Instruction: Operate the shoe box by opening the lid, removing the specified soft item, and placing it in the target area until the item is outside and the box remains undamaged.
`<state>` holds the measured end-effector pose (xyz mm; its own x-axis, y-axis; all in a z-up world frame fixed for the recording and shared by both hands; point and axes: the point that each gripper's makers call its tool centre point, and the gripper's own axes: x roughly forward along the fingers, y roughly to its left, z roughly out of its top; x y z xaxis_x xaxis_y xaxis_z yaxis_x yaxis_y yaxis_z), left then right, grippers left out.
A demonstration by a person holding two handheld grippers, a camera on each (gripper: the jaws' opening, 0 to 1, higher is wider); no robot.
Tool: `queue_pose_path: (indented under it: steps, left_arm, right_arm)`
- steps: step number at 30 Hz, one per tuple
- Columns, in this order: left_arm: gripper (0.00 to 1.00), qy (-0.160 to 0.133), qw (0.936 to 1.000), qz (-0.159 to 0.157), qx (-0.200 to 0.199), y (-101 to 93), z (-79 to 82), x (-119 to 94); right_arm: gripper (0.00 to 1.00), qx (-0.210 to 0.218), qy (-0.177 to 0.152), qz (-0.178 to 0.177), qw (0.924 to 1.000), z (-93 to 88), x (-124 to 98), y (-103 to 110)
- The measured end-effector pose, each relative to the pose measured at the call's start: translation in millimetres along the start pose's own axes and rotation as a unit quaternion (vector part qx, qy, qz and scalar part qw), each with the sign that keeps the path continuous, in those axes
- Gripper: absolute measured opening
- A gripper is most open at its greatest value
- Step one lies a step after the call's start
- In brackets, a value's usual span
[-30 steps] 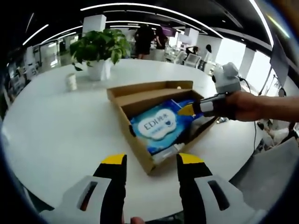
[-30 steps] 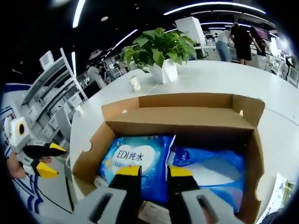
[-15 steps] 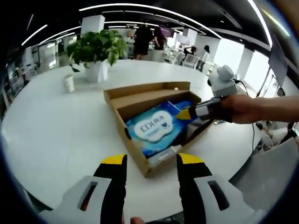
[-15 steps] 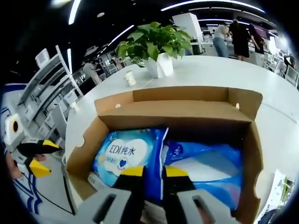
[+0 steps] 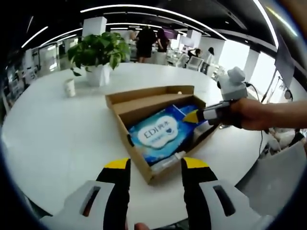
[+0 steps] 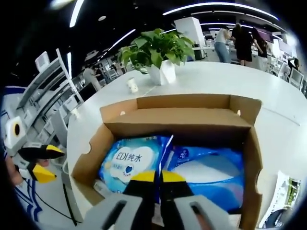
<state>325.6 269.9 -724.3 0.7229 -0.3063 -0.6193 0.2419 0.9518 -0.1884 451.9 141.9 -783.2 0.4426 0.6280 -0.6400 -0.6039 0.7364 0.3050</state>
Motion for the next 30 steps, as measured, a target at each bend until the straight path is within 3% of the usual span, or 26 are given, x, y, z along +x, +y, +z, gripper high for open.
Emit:
queue_pose_path:
  steps: [3, 5, 14, 22, 30]
  left_arm:
    - [0.43, 0.000, 1.0000, -0.003, 0.003, -0.9, 2.0, 2]
    - [0.43, 0.001, 1.0000, -0.006, 0.004, -2.2, 2.6, 4]
    - [0.43, 0.000, 0.9997, -0.019, 0.017, -14.7, 8.2, 9]
    - [0.43, -0.002, 0.9995, -0.022, 0.022, -19.0, 11.5, 11]
    - [0.43, 0.000, 0.9996, -0.020, 0.021, -18.0, 9.1, 8]
  right_arm:
    - [0.00, -0.001, -0.015, -0.010, 0.9998, 6.9, -8, -7]
    - [0.00, 0.005, -0.021, 0.000, 0.9998, 7.9, -19, 1]
    - [0.00, 0.007, -0.009, -0.002, 0.9999, 1.1, -35, 5]
    - [0.22, 0.029, -0.010, 0.011, 0.9995, 0.5, -30, 8]
    - [0.24, 0.033, 0.000, 0.029, 0.9990, -5.6, -27, 21]
